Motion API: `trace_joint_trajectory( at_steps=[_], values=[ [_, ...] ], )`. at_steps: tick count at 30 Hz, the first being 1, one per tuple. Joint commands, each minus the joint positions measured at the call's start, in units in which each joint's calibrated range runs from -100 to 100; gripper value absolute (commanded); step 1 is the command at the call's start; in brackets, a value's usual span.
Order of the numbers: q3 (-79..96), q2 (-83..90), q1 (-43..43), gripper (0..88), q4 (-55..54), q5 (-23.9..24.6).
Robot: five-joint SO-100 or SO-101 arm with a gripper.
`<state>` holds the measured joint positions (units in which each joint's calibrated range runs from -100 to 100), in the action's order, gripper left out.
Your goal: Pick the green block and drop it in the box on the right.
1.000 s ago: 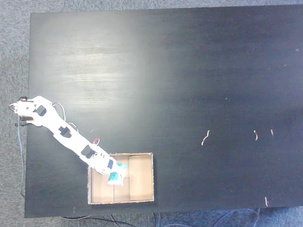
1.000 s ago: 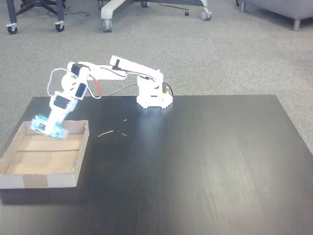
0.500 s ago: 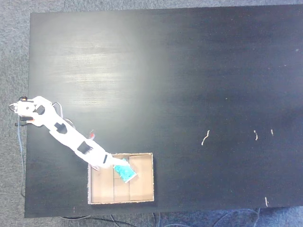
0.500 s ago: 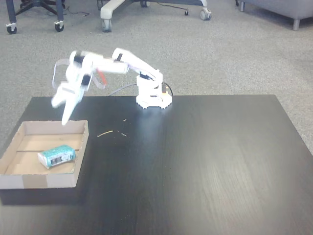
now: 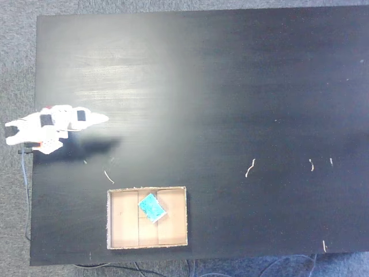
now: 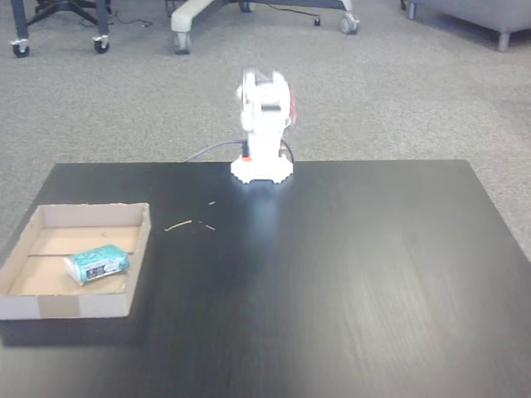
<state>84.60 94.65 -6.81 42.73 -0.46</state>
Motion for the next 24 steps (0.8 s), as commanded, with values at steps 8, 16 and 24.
trace_joint_trajectory(
  at_steps=[8, 16, 24],
  values=[
    [15.40, 3.23, -5.37, 0.1, 4.67, 0.39],
    [15.40, 3.40, -0.77, 0.2, 5.16, 3.96],
    [15.40, 3.40, -1.69, 0.2, 4.83, 1.42]
  ],
)
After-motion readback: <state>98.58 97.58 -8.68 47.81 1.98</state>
